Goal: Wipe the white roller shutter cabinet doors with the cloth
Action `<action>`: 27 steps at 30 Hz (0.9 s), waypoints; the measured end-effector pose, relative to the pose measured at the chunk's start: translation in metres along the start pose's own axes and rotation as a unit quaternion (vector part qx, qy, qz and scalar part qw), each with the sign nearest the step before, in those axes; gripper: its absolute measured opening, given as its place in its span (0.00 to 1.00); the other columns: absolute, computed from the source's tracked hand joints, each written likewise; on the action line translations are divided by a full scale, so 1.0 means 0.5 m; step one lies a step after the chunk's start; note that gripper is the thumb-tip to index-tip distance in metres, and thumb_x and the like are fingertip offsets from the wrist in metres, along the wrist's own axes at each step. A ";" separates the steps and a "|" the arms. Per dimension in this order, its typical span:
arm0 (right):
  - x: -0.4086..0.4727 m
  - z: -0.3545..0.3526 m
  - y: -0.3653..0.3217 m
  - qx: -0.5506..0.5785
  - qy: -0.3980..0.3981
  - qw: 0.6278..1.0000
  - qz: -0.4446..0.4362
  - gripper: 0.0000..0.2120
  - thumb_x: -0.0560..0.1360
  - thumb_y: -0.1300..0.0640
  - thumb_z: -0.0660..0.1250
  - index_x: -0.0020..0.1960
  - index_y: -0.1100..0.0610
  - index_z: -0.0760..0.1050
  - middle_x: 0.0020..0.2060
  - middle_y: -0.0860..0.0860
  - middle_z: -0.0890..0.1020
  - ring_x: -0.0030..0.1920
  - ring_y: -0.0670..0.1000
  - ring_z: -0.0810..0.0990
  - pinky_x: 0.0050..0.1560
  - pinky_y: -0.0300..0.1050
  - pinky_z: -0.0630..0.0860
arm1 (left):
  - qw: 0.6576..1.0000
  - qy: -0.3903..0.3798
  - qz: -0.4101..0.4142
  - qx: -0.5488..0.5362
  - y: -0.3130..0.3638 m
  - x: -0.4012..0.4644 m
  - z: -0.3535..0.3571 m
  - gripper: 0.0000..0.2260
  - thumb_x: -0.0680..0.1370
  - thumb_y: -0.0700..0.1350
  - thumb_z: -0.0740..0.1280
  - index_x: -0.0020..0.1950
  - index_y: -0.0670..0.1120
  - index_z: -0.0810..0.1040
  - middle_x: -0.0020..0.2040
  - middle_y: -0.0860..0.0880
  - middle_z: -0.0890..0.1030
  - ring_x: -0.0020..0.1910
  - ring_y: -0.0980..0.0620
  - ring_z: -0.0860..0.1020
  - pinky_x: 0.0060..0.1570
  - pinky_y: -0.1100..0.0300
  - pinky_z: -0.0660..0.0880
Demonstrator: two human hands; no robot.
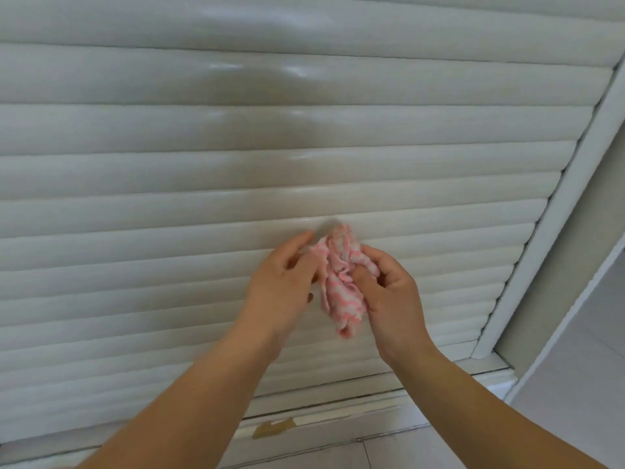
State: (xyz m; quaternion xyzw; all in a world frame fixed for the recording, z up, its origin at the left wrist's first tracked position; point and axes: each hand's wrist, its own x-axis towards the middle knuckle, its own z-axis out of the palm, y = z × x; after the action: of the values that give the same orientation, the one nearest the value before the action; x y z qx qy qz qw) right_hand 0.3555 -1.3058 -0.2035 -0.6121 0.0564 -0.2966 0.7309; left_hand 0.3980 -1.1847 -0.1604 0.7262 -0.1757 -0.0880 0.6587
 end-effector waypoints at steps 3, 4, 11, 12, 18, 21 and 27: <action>0.012 0.064 -0.044 -0.012 -0.025 0.999 0.019 0.07 0.74 0.67 0.67 0.50 0.59 0.77 0.42 0.52 0.83 0.43 0.52 0.82 0.44 0.45 0.80 | 0.992 -0.004 -0.066 -0.111 0.052 -0.001 -0.057 0.09 0.79 0.43 0.62 0.56 0.49 0.80 0.47 0.48 0.84 0.43 0.49 0.83 0.43 0.53 0.80; 0.013 0.086 -0.060 -0.014 -0.031 0.999 0.029 0.07 0.73 0.67 0.67 0.48 0.58 0.76 0.40 0.50 0.82 0.42 0.51 0.81 0.44 0.45 0.80 | 0.990 0.002 -0.080 -0.118 0.068 -0.003 -0.077 0.09 0.79 0.43 0.63 0.55 0.48 0.80 0.46 0.47 0.85 0.43 0.49 0.83 0.42 0.54 0.80; 0.009 0.289 -0.210 -0.065 -0.069 0.989 0.112 0.07 0.71 0.63 0.72 0.43 0.55 0.75 0.37 0.50 0.81 0.35 0.45 0.79 0.31 0.37 0.74 | 0.966 0.079 -0.202 -0.143 0.222 -0.017 -0.253 0.08 0.79 0.40 0.62 0.52 0.43 0.81 0.45 0.42 0.83 0.41 0.47 0.80 0.39 0.57 0.78; 0.007 0.329 -0.245 -0.070 -0.074 0.986 0.129 0.07 0.71 0.63 0.72 0.43 0.54 0.74 0.36 0.49 0.80 0.33 0.43 0.78 0.29 0.36 0.72 | 0.963 0.087 -0.216 -0.137 0.256 -0.024 -0.288 0.09 0.79 0.40 0.61 0.53 0.41 0.80 0.46 0.40 0.82 0.42 0.46 0.80 0.40 0.57 0.78; -0.012 0.520 -0.422 -0.106 -0.140 0.968 0.177 0.09 0.71 0.60 0.73 0.43 0.51 0.74 0.38 0.50 0.80 0.38 0.49 0.78 0.35 0.45 0.77 | 0.952 0.112 -0.240 -0.152 0.449 -0.087 -0.452 0.14 0.78 0.47 0.63 0.56 0.39 0.79 0.37 0.45 0.81 0.36 0.48 0.79 0.38 0.56 0.77; -0.035 0.624 -0.511 -0.132 -0.192 0.954 0.188 0.10 0.71 0.60 0.73 0.45 0.49 0.75 0.40 0.49 0.80 0.38 0.44 0.78 0.40 0.42 0.78 | 0.948 0.139 -0.258 -0.129 0.546 -0.140 -0.551 0.14 0.77 0.50 0.65 0.53 0.41 0.81 0.37 0.48 0.80 0.38 0.51 0.80 0.42 0.57 0.77; -0.092 0.843 -0.678 -0.159 -0.322 0.896 0.261 0.14 0.70 0.59 0.72 0.54 0.49 0.78 0.47 0.47 0.83 0.48 0.47 0.82 0.50 0.43 0.78 | 0.917 0.224 -0.290 -0.157 0.712 -0.253 -0.753 0.08 0.75 0.44 0.68 0.52 0.43 0.80 0.36 0.47 0.79 0.38 0.50 0.79 0.46 0.54 0.77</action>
State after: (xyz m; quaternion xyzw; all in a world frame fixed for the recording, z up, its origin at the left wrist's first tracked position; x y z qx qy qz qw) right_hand 0.3819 -0.9451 0.2013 -0.7451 0.0226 0.1311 0.6535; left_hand 0.3668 -0.8142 0.2222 0.6336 0.2109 -0.1363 0.7317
